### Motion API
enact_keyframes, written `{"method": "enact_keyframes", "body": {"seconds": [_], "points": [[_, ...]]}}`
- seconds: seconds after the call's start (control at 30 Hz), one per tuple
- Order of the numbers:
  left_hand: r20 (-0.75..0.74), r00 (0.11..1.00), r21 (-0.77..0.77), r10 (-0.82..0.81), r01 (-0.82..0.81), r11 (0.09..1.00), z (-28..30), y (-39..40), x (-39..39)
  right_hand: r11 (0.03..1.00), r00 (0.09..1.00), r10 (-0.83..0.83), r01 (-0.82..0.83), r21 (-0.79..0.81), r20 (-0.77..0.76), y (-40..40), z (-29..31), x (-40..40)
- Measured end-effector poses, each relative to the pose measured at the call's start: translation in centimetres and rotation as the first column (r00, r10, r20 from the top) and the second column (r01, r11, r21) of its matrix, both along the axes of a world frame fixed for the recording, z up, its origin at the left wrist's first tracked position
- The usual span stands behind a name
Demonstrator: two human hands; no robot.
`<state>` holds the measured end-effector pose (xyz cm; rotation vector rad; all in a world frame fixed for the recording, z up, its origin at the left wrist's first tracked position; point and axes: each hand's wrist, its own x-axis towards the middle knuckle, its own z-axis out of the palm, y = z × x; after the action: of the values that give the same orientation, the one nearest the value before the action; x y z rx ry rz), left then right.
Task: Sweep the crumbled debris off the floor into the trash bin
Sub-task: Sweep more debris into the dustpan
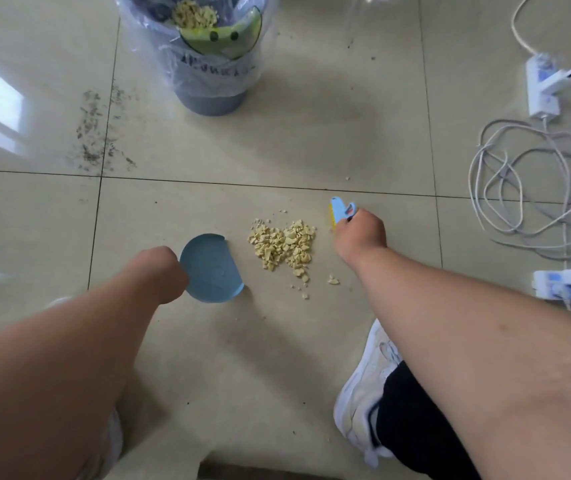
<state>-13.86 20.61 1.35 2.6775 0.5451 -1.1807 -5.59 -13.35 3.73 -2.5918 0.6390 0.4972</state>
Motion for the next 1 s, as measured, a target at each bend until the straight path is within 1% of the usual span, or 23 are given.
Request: {"method": "enact_keyframes", "body": {"seconds": [0.1,0.2,0.33,0.43,0.5,0.63,0.67,0.73,0.8,0.87,0.93,1.0], "points": [[-0.002,1.0,-0.019,-0.01,0.01,1.0,-0.8,0.6,0.2,0.988,0.988,-0.136,0.14,-0.059,0.078,-3.2,1.1,3.5],[-0.013,1.0,-0.047,0.025,-0.025,0.999,-1.4,1.0,-0.1,0.971,0.974,-0.21,0.218,-0.094,0.087,-6.3,1.0,6.1],[-0.03,0.996,-0.071,0.08,-0.082,0.994,-2.4,1.4,-0.9,0.967,0.973,-0.223,0.228,-0.115,0.051,-8.2,-0.8,7.7],[-0.038,0.993,-0.083,0.116,-0.119,0.989,-2.9,1.4,-1.0,0.963,0.968,-0.247,0.25,-0.1,0.04,-7.3,-2.0,7.8],[-0.04,0.992,-0.086,0.121,-0.124,0.989,-3.0,1.3,-0.8,0.973,0.975,-0.218,0.22,-0.069,0.035,-5.7,-2.6,7.6],[-0.043,0.99,-0.092,0.133,-0.136,0.986,-3.3,1.2,-0.3,0.998,0.996,-0.067,0.068,-0.012,0.05,-2.8,-3.9,7.4],[-0.044,0.99,-0.096,0.136,-0.14,0.985,-3.4,1.2,-0.1,1.0,0.999,-0.016,0.017,-0.015,0.049,-2.1,-4.1,7.5],[-0.052,0.989,-0.111,0.141,-0.146,0.983,-3.5,1.0,0.2,0.985,0.989,0.149,-0.147,-0.089,0.015,-0.6,-4.3,7.6],[-0.063,0.99,-0.123,0.127,-0.134,0.983,-3.6,0.8,0.7,0.911,0.929,0.368,-0.369,-0.186,-0.038,1.0,-3.9,7.2],[-0.068,0.993,-0.126,0.095,-0.103,0.987,-3.5,0.6,1.1,0.809,0.839,0.537,-0.542,-0.225,-0.088,2.4,-3.6,6.3],[-0.074,0.994,-0.121,0.08,-0.088,0.989,-3.5,0.7,1.1,0.729,0.756,0.641,-0.654,-0.202,-0.136,3.4,-3.7,4.9],[-0.077,0.994,-0.118,0.076,-0.085,0.989,-3.4,0.8,1.0,0.66,0.675,0.72,-0.738,-0.142,-0.161,4.0,-4.0,2.9]]}}
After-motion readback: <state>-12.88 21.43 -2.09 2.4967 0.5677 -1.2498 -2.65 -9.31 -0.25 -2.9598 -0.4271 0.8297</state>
